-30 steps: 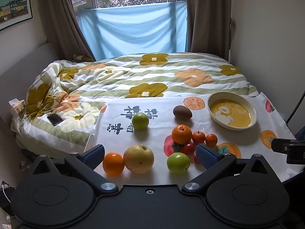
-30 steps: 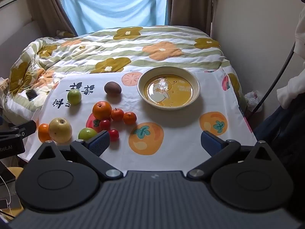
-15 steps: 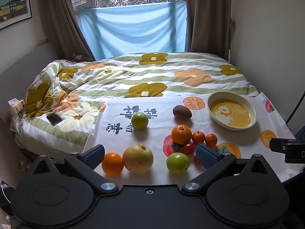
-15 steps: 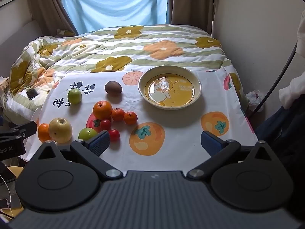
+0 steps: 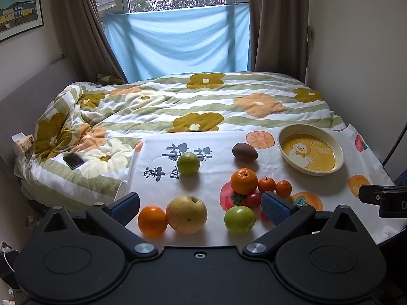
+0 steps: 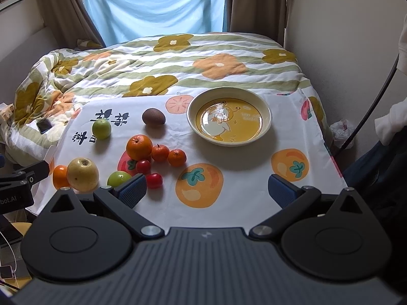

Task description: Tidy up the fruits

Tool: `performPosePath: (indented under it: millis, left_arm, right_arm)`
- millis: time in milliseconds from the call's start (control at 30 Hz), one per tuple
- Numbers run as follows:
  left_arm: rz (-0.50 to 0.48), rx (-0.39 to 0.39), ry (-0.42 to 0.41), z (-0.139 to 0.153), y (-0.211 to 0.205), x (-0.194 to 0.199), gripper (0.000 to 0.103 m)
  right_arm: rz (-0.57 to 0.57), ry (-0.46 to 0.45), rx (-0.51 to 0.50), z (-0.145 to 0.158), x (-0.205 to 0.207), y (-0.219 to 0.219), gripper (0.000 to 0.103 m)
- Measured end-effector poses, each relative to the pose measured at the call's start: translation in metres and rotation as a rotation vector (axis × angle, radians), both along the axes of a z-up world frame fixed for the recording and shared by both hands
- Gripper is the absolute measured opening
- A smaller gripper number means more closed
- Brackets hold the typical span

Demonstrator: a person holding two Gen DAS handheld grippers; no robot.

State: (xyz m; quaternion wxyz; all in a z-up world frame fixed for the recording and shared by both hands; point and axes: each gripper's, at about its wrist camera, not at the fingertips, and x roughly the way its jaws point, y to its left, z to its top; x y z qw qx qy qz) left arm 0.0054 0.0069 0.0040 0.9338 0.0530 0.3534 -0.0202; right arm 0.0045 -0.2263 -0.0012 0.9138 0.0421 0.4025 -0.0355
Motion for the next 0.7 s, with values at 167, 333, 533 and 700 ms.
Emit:
performPosePath:
  millis: [167, 333, 533, 700]
  left_arm:
    - [0.0, 0.0, 0.0, 0.0, -0.0005, -0.0002, 0.103]
    - [-0.002, 0.003, -0.003, 0.0007, -0.0007, 0.0, 0.103]
    - [-0.004, 0.006, 0.0, -0.0005, -0.0039, -0.0004, 0.103]
    - [-0.003, 0.004, 0.001, -0.0014, -0.0034, -0.0014, 0.103]
  right_arm:
    - [0.0, 0.001, -0.001, -0.0001, 0.0003, -0.0003, 0.103]
    - [0.002, 0.001, 0.002, 0.0002, 0.0003, -0.0008, 0.103]
    - [0.005, 0.002, 0.003, -0.0041, 0.004, 0.0039, 0.103]
    - [0.009, 0.003, 0.005, -0.0029, 0.0033, 0.0055, 0.103]
